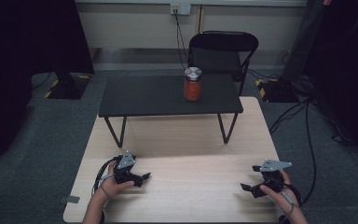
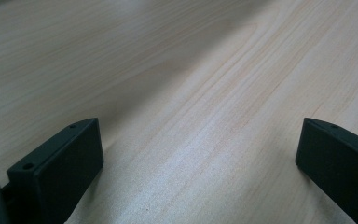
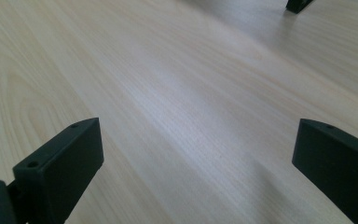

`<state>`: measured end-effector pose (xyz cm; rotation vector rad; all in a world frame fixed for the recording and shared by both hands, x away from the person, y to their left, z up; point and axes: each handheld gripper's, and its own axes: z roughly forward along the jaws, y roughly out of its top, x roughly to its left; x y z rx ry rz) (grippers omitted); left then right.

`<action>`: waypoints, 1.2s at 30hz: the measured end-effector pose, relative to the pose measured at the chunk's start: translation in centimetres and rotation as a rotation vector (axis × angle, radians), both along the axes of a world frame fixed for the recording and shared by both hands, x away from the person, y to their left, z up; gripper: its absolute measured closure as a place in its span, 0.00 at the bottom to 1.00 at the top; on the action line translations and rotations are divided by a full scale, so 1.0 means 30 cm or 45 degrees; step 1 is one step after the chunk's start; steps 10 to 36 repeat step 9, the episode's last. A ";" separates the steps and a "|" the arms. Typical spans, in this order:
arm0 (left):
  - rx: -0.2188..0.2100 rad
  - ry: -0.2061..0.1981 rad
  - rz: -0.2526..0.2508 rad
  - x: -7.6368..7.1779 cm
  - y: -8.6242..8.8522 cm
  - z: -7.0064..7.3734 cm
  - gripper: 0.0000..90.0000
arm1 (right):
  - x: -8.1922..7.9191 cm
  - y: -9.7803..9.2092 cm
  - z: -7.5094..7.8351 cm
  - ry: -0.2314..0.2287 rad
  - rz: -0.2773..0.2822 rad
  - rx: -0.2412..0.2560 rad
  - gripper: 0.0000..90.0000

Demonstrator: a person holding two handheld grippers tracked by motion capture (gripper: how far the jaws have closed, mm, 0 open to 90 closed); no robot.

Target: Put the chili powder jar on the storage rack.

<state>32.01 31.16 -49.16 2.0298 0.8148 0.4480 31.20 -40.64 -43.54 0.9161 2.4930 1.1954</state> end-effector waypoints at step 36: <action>-0.002 0.003 -0.003 0.002 0.001 0.000 0.00 | -0.010 -0.006 -0.032 0.005 -0.028 -0.011 0.01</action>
